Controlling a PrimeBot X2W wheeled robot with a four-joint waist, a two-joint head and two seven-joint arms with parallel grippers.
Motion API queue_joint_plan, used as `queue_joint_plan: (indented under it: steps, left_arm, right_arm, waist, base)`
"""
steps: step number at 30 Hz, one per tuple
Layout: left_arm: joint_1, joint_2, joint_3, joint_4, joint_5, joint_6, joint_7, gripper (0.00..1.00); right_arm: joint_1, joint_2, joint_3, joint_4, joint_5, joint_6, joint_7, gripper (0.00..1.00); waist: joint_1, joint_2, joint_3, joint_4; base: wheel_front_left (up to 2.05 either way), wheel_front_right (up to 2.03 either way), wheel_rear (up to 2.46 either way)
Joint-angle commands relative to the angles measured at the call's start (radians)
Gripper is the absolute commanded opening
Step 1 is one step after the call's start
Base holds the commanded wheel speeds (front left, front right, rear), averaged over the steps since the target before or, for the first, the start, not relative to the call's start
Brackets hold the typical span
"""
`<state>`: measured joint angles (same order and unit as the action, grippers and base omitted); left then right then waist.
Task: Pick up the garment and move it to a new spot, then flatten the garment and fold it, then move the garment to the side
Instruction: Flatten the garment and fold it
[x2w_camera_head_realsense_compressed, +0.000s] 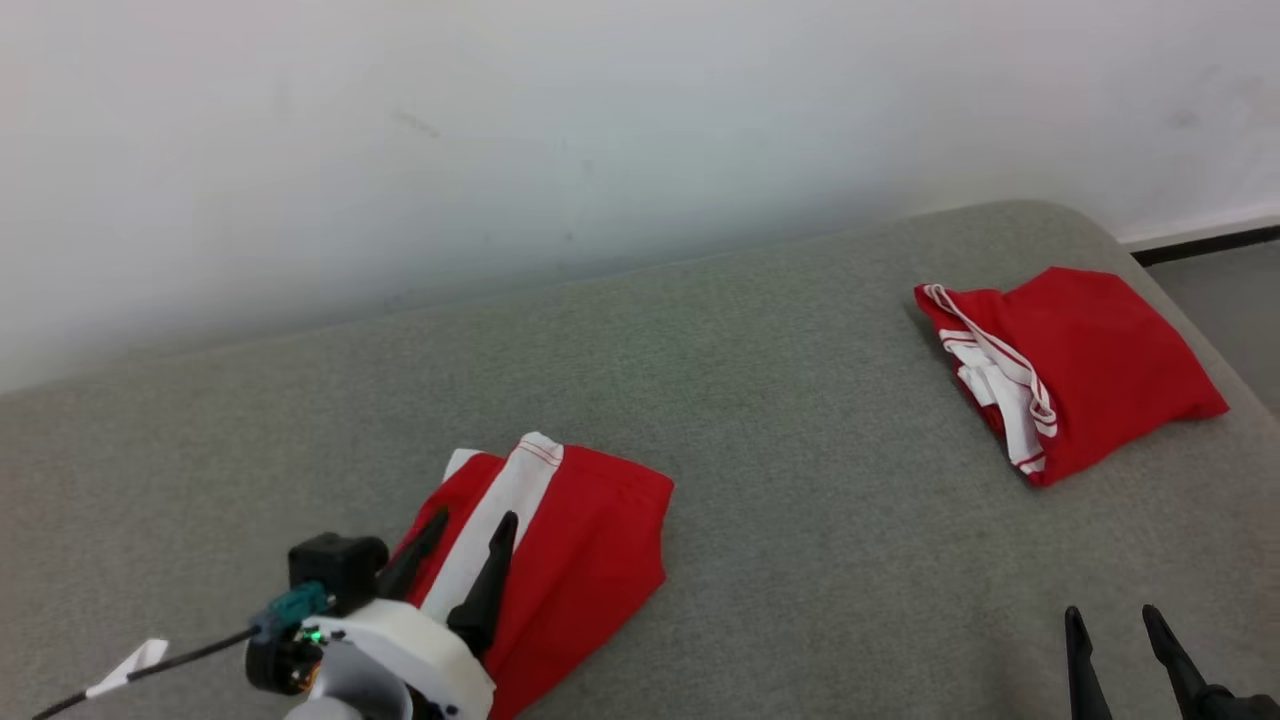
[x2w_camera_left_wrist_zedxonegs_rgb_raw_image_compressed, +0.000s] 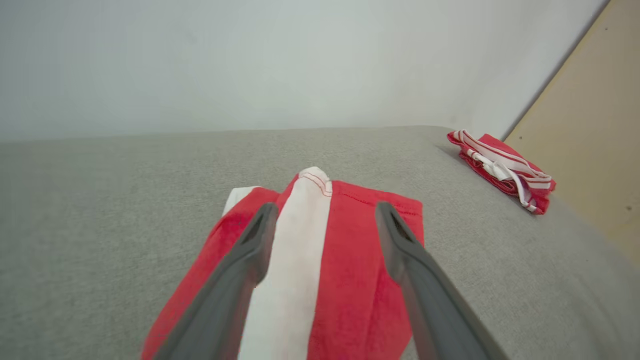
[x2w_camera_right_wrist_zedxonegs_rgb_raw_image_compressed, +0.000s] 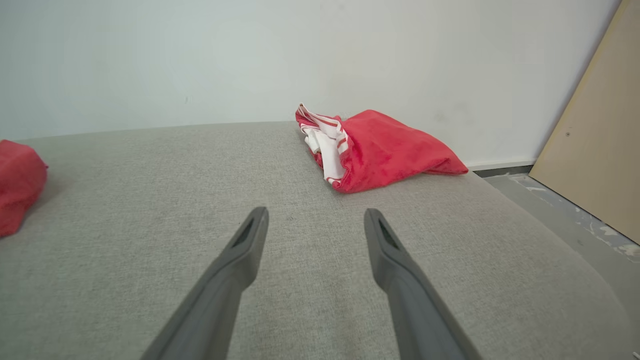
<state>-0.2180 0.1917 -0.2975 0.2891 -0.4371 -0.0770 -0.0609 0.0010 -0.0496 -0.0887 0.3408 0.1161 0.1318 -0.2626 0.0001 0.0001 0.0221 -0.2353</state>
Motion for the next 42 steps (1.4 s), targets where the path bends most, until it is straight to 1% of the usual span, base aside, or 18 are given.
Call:
queue_joint_plan:
  steps: [1,6,9,14,21,22,23,24,27,29,30,31,32,36,42]
  left_arm:
    - [-0.02,-0.001,-0.001,0.018,0.005,-0.003,0.003,1.0]
    - [-0.117,0.012,-0.018,0.151,0.019,-0.02,0.007,1.0]
    - [-0.168,0.025,-0.019,0.224,0.029,-0.018,0.001,1.0]
    - [-0.232,0.029,-0.024,0.324,0.034,-0.022,-0.002,1.0]
    - [-0.282,0.026,-0.046,0.409,0.021,-0.034,-0.006,1.0]
    - [-0.287,0.027,-0.051,0.419,0.022,-0.035,-0.007,0.85]
    - [-0.292,0.024,-0.054,0.427,0.017,-0.036,-0.009,0.56]
    - [-0.296,0.021,-0.057,0.434,0.013,-0.039,-0.011,0.44]
    - [-0.303,0.015,-0.07,0.454,0.006,-0.044,-0.013,0.25]
    - [-0.308,0.011,-0.079,0.467,0.005,-0.043,-0.018,0.23]
    - [-0.31,0.009,-0.083,0.472,0.002,-0.045,-0.019,0.16]
    - [-0.311,0.007,-0.087,0.477,0.002,-0.046,-0.019,0.07]
    - [-0.313,0.006,-0.094,0.479,0.004,-0.048,-0.022,0.0]
    - [-0.316,-0.006,-0.128,0.459,0.015,-0.051,-0.043,0.0]
    - [-0.264,-0.059,-0.203,0.358,0.018,-0.053,-0.037,0.0]
  right_arm:
    - [-0.007,-0.003,-0.001,-0.002,0.004,-0.003,-0.002,1.0]
    - [-0.022,-0.003,-0.004,-0.01,0.01,-0.003,-0.002,1.0]
    - [-0.023,-0.003,-0.003,-0.012,0.015,-0.003,-0.002,1.0]
    - [-0.03,-0.003,-0.005,-0.012,0.021,-0.003,-0.002,1.0]
    - [-0.037,-0.003,-0.001,-0.008,0.027,-0.003,-0.002,1.0]
    - [-0.038,-0.003,0.0,-0.008,0.029,-0.003,-0.002,1.0]
    - [-0.038,-0.003,0.0,-0.007,0.029,-0.003,-0.002,1.0]
    - [-0.039,-0.003,0.001,-0.007,0.032,-0.003,-0.002,1.0]
    - [-0.037,-0.003,0.0,-0.006,0.031,-0.003,-0.002,1.0]
    - [-0.036,-0.003,0.0,-0.004,0.03,-0.003,-0.002,1.0]
    - [-0.035,-0.003,0.0,-0.003,0.03,-0.003,-0.002,1.0]
    - [-0.034,-0.003,-0.001,-0.003,0.03,-0.003,-0.002,1.0]
    - [-0.034,-0.003,-0.001,-0.002,0.03,-0.003,-0.002,1.0]
    - [-0.027,-0.003,-0.007,-0.002,0.028,-0.003,-0.002,1.0]
    - [-0.012,-0.003,-0.016,0.001,0.017,-0.003,-0.002,1.0]
  waist:
    - [-0.0001,-0.0001,0.02,-0.029]
    - [-0.0001,-0.0001,0.051,-0.07]
    - [-0.0001,-0.0001,0.066,-0.087]
    - [-0.0001,-0.0001,0.079,-0.098]
    - [-0.0001,-0.0001,0.086,-0.101]
    - [-0.0001,-0.0001,0.087,-0.101]
    - [-0.0001,-0.0001,0.087,-0.101]
    - [-0.0001,-0.0001,0.087,-0.1]
    - [-0.0001,-0.0001,0.087,-0.099]
    - [-0.0001,-0.0001,0.086,-0.098]
    - [-0.0001,-0.0001,0.085,-0.097]
    - [-0.0001,-0.0001,0.084,-0.097]
    - [-0.0001,-0.0001,0.083,-0.096]
    - [-0.0001,-0.0001,0.075,-0.09]
    - [-0.0001,-0.0001,0.053,-0.065]
  base:
    - [0.0,0.0,0.0]
    - [0.0,0.0,0.0]
    - [0.0,0.0,0.0]
    - [0.0,0.0,0.0]
    - [0.0,0.0,0.0]
    - [0.0,0.0,0.0]
    - [0.0,0.0,0.0]
    - [0.0,0.0,0.0]
    - [0.0,0.0,0.0]
    - [0.0,0.0,0.0]
    - [0.0,0.0,0.0]
    - [0.0,0.0,0.0]
    - [0.0,0.0,0.0]
    - [0.0,0.0,0.0]
    - [0.0,0.0,0.0]
